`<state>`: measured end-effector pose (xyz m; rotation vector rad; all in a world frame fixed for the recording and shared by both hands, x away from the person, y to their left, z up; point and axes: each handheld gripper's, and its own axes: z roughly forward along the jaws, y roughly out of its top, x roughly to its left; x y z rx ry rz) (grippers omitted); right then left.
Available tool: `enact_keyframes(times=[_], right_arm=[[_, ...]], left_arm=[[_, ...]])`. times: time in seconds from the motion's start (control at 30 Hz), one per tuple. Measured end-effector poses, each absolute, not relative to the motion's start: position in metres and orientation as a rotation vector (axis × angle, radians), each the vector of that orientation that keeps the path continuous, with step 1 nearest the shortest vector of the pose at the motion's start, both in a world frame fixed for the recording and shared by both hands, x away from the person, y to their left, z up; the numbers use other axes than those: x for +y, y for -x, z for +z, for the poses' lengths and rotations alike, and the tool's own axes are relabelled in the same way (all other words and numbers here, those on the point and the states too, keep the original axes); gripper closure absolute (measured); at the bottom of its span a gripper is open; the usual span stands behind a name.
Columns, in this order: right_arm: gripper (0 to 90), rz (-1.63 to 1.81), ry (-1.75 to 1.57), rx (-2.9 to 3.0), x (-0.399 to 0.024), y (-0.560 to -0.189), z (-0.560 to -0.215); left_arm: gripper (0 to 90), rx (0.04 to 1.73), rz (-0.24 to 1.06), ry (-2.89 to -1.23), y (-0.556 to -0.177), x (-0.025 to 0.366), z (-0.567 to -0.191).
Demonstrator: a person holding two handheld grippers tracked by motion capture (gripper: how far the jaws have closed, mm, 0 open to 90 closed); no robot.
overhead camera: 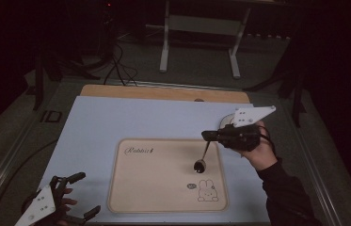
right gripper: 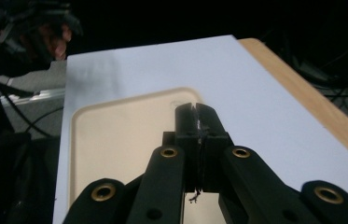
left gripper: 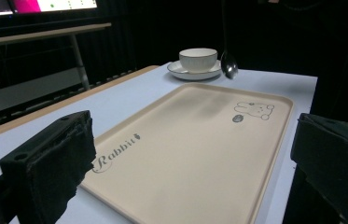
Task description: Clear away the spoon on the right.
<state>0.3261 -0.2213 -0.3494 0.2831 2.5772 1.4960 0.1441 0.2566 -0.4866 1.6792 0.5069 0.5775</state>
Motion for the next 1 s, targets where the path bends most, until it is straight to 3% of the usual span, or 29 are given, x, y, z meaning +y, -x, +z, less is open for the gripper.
enact_keyframes(times=[1.0], right_arm=[[89.2,1.542,-0.143,2.897,-0.181,-0.312,-0.418]], left_arm=[[0.0,0.503,0.580,-1.686,-0.144,0.256,-0.487]])
